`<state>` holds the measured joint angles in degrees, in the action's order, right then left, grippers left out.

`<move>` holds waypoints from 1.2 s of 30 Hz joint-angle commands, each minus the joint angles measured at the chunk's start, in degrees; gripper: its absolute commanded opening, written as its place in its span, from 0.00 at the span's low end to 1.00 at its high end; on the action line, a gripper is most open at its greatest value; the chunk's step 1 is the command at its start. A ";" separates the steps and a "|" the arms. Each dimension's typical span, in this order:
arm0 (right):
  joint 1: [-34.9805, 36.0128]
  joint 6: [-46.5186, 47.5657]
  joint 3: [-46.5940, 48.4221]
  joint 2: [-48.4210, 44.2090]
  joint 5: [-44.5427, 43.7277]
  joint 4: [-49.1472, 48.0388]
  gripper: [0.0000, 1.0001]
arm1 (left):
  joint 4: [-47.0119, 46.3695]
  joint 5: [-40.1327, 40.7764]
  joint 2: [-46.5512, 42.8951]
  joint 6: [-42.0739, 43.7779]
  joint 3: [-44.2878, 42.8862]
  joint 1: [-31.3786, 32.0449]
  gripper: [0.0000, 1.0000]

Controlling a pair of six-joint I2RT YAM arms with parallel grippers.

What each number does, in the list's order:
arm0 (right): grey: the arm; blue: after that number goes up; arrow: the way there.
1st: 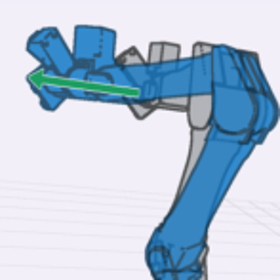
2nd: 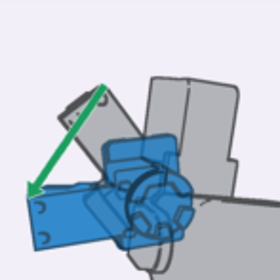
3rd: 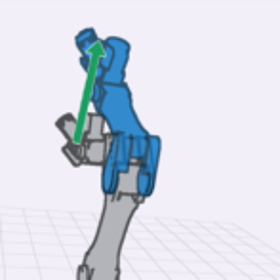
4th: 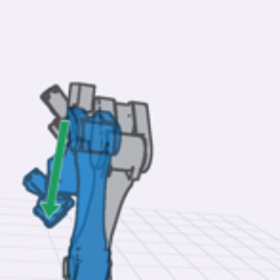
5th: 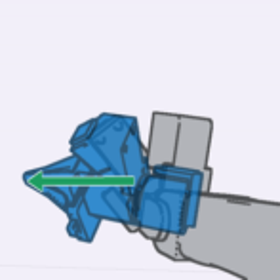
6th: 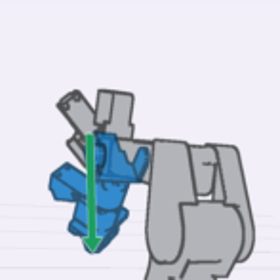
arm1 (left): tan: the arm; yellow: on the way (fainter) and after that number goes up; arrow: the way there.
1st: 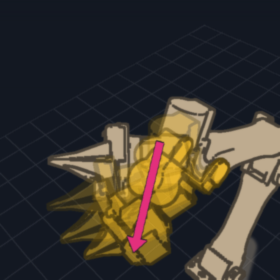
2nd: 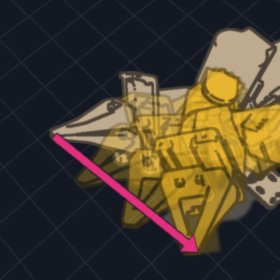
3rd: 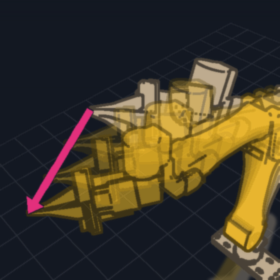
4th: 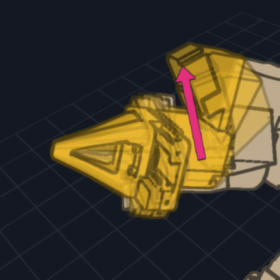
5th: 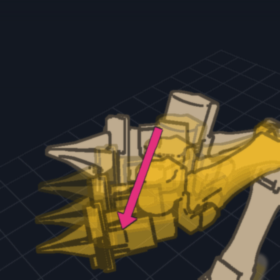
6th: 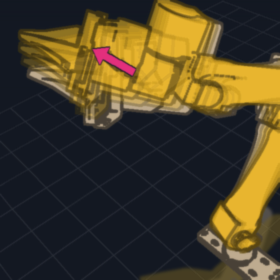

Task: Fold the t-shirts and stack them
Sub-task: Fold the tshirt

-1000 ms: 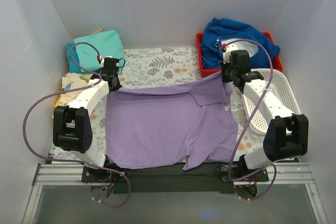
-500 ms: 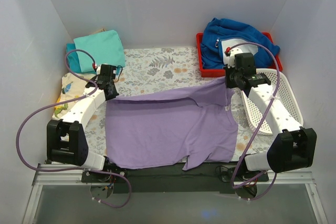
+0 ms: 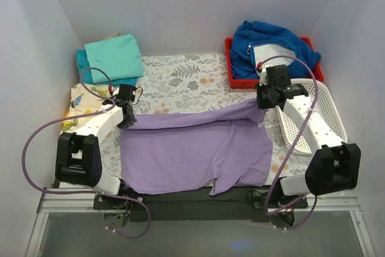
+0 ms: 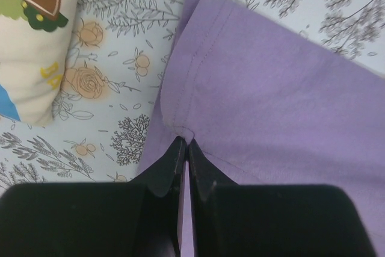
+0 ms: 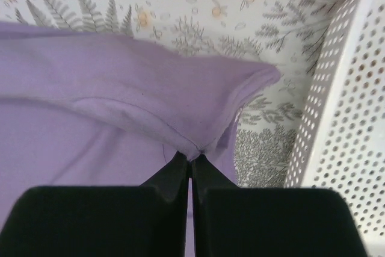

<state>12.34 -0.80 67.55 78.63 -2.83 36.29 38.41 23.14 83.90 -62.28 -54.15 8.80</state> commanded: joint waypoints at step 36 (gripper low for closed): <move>-0.38 -2.81 -6.02 -2.96 2.39 -3.33 0.25 | -11.25 -39.57 1.35 -1.61 -4.91 0.60 0.84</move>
<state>12.32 -3.90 62.65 74.15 -1.74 32.77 28.84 -11.51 85.17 -63.81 -59.42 8.84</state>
